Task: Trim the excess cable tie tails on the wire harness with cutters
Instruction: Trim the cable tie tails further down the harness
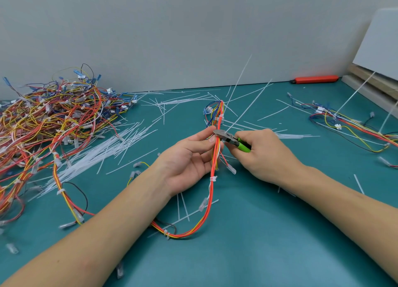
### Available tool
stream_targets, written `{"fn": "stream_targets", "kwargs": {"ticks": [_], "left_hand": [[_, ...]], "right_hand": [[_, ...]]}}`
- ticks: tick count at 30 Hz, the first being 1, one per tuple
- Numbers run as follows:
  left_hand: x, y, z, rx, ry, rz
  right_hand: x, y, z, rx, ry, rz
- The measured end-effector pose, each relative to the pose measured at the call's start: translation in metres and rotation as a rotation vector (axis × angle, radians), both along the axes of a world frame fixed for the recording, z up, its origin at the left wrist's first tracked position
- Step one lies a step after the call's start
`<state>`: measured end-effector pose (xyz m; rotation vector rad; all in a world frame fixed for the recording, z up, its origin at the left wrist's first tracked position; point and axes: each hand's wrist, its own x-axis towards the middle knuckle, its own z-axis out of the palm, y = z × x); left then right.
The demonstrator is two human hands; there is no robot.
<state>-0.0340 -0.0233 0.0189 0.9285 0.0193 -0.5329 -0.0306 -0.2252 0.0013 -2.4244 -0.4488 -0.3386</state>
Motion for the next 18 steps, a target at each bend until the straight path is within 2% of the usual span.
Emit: {"fn": "stream_targets", "kwargs": {"ticks": [18], "left_hand": [[-0.0013,0.0008,0.0032,-0.021,0.023,-0.003]], "right_hand": [[-0.0018,0.0000,-0.0012,0.021,-0.061,0.012]]}}
